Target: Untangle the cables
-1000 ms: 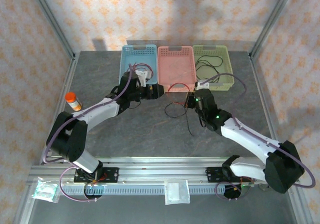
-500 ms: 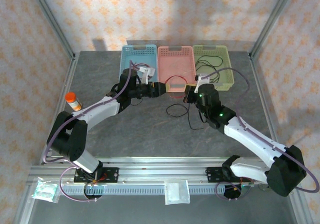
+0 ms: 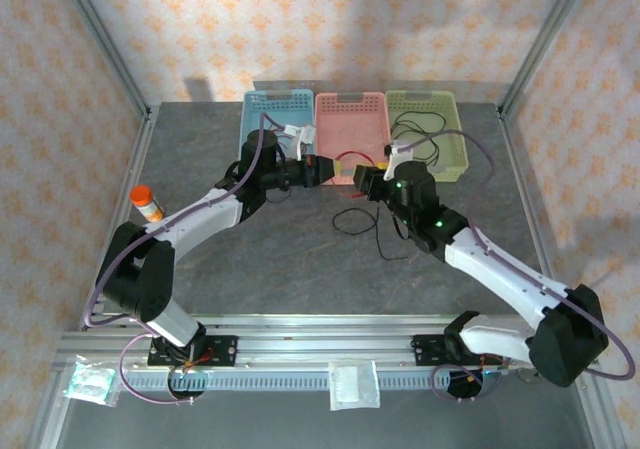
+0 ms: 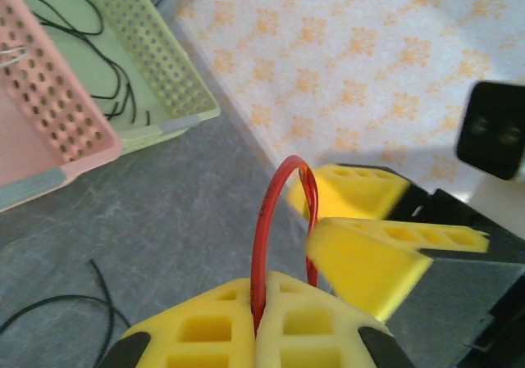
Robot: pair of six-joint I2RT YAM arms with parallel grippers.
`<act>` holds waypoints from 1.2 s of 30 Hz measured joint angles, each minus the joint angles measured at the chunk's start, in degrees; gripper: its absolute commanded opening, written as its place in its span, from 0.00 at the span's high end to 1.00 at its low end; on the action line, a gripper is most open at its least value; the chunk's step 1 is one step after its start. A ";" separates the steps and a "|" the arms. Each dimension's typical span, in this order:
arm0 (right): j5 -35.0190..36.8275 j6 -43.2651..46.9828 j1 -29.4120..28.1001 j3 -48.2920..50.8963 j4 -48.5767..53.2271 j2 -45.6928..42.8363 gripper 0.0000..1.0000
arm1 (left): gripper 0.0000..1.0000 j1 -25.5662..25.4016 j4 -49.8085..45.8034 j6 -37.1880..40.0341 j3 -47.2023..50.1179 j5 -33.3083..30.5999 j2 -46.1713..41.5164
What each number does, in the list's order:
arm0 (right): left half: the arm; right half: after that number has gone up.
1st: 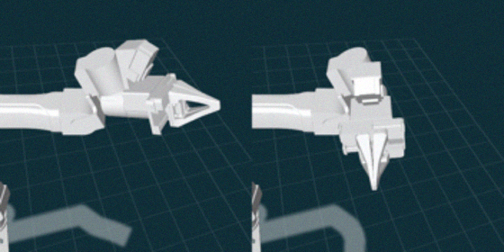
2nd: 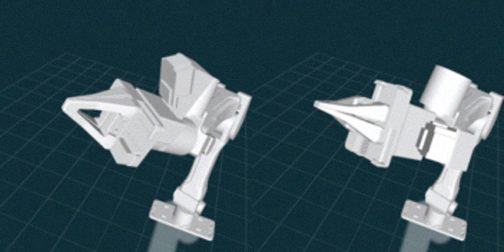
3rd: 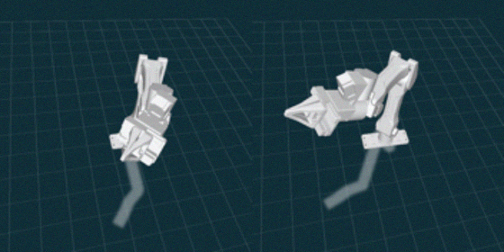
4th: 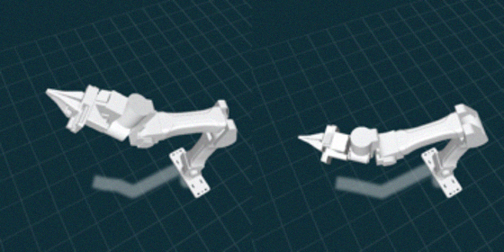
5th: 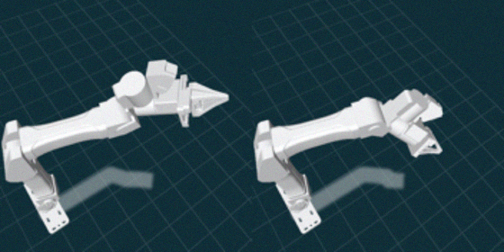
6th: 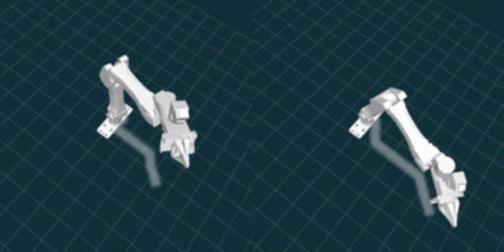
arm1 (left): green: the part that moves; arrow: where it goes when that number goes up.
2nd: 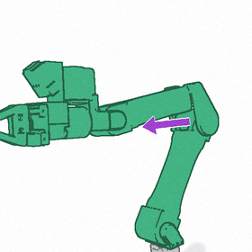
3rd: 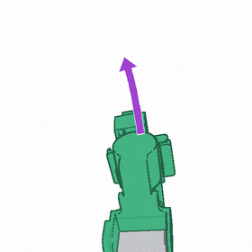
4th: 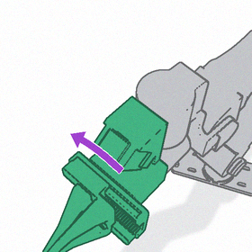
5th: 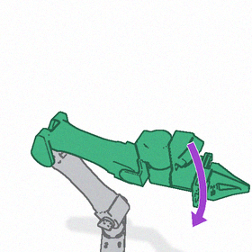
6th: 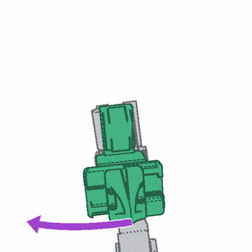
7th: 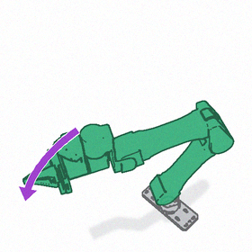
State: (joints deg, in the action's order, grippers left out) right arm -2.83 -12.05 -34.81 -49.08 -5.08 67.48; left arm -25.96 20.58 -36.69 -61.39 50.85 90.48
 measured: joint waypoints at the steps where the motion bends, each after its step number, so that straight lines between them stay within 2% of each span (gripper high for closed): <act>1: 0.00 -0.46 0.00 -0.24 -0.61 0.94 0.33 | 1.00 -0.20 0.59 -0.52 -0.04 0.31 0.00; 3: -0.02 -1.18 0.00 -0.81 -1.57 3.37 0.34 | 1.00 -0.28 1.31 -1.20 -0.39 1.11 0.00; 4: 0.15 -1.62 0.00 -1.18 -1.44 4.42 0.39 | 1.00 -0.28 1.42 -1.29 -0.61 1.27 0.00; 7: 3.69 -3.74 0.00 -3.96 0.46 8.24 0.65 | 1.00 -0.26 1.29 -1.11 -1.27 1.25 -0.02; 9: 7.06 -6.12 0.48 -6.03 2.71 10.43 0.87 | 1.00 -0.26 1.09 -0.92 -1.57 1.25 -0.26; 11: 7.56 -7.80 1.55 -6.32 3.32 10.93 0.98 | 1.00 -0.26 1.07 -0.85 -1.57 1.25 -0.61; 13: 5.99 -9.14 2.14 -6.23 2.78 10.71 1.00 | 0.96 -0.74 1.11 -1.03 -1.60 1.27 -0.63; 15: 3.91 -10.40 2.54 -6.19 2.19 10.10 1.00 | 0.70 -0.92 1.38 -1.25 -1.60 1.22 -0.63; 17: 2.51 -12.33 2.89 -6.21 1.97 9.70 1.00 | 0.54 -0.94 1.97 -1.88 -1.60 0.96 -0.63; 18: 2.12 -13.42 3.06 -6.23 1.99 9.62 1.00 | 0.51 -1.03 2.16 -2.29 -1.60 0.68 -0.63; 24: 1.11 -19.06 3.37 -7.54 2.71 9.60 1.00 | 0.49 -1.84 3.78 -3.19 -1.55 -1.97 -0.63; 28: -0.04 -21.68 3.37 -8.98 2.71 9.60 1.00 | 0.50 -2.86 4.70 -3.91 -1.53 -3.26 -0.63; 30: -0.24 -22.84 3.37 -9.35 2.82 9.60 1.00 | 0.55 -3.34 4.85 -4.09 -1.53 -3.41 -0.59; 32: -0.22 -24.09 3.37 -9.84 3.45 9.66 1.00 | 0.69 -3.80 5.05 -4.46 -1.53 -3.63 -0.55; 35: -0.15 -25.35 3.37 -10.08 3.85 9.73 0.99 | 0.97 -4.33 5.51 -4.63 -1.53 -4.02 -0.52; 36: 0.00 -25.44 3.37 -10.10 4.07 9.77 0.92 | 1.00 -4.35 5.64 -4.61 -1.53 -4.20 -0.52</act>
State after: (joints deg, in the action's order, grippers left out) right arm -2.83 -37.50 -31.44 -59.18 -1.02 77.25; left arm -30.30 26.22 -41.30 -62.92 46.65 89.95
